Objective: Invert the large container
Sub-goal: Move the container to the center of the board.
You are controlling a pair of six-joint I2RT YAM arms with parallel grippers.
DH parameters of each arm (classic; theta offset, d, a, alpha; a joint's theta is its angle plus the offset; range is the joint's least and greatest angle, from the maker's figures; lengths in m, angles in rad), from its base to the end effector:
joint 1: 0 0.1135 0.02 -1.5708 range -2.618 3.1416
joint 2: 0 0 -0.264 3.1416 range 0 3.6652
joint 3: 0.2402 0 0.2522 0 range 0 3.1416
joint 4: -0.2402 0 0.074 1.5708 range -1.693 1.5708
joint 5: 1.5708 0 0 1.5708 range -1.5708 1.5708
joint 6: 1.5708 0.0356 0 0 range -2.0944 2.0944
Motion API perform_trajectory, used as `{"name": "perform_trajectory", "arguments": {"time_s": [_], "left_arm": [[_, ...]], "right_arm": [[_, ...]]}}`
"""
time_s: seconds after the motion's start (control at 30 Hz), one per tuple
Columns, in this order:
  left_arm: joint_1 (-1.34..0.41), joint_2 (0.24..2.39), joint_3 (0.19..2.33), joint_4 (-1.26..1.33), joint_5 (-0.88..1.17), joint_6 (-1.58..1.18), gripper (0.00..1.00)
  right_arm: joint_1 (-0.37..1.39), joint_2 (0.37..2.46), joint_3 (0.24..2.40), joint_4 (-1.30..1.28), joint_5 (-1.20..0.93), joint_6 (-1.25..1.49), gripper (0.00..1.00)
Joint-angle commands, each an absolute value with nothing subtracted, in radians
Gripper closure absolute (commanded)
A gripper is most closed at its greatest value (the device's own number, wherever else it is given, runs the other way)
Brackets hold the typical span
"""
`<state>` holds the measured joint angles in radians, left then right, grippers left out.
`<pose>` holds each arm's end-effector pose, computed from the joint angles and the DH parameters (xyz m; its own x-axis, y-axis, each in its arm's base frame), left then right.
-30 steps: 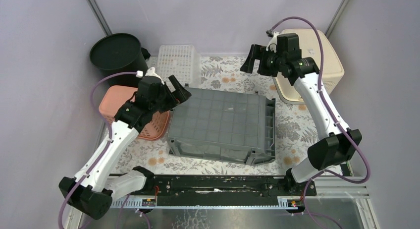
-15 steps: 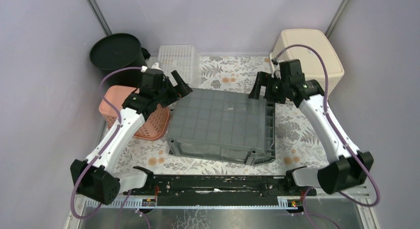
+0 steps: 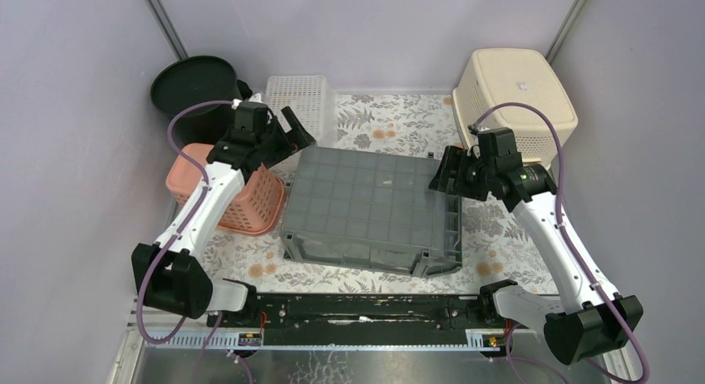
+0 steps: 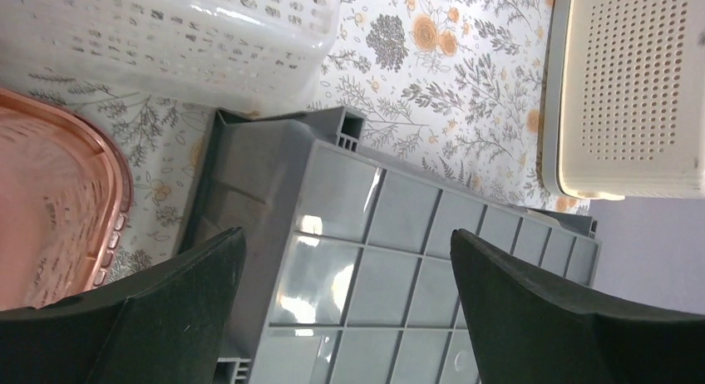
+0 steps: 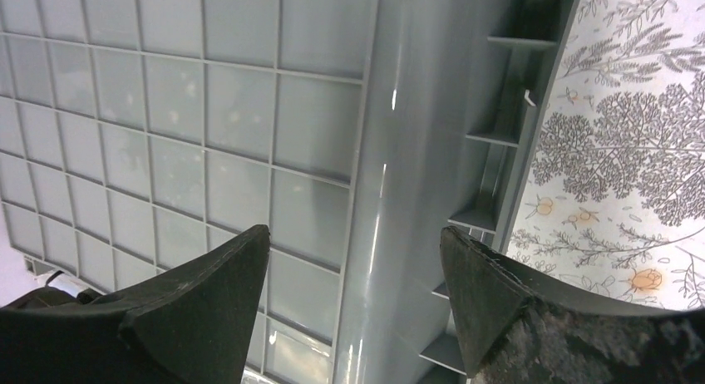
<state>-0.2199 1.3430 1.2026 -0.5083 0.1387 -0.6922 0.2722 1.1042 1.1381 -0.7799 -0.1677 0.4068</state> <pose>0.2901 -0.0699 0.3298 -0.6604 -0.5001 -0.5602 -0.1272 0.8097 -0.5729 0.2143 0.0660 0.3435 -0.7520 0.1952 -0.6297 -0.0932 0.9141 0.3946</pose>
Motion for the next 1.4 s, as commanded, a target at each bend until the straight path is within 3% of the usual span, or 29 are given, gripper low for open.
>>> {"name": "perform_trajectory", "arguments": {"time_s": [0.0,0.6,0.8,1.37], "left_arm": [[-0.192,1.374,1.259,-0.453,0.173,-0.643,0.00],[-0.197,1.265,1.017,-0.364,0.305,-0.697,0.00],[-0.222,1.178,0.945,-0.364,0.314,-0.714,0.00],[-0.317,1.048,0.810,-0.340,0.323,-0.763,0.00]], "right_arm": [[0.275,1.083,1.114,-0.783,-0.187,0.424,0.19],[0.275,1.122,0.961,-0.636,-0.348,0.483,0.22],[0.275,1.155,0.983,-0.621,-0.340,0.479,0.27],[0.275,1.277,1.086,-0.583,-0.336,0.477,0.28]]}}
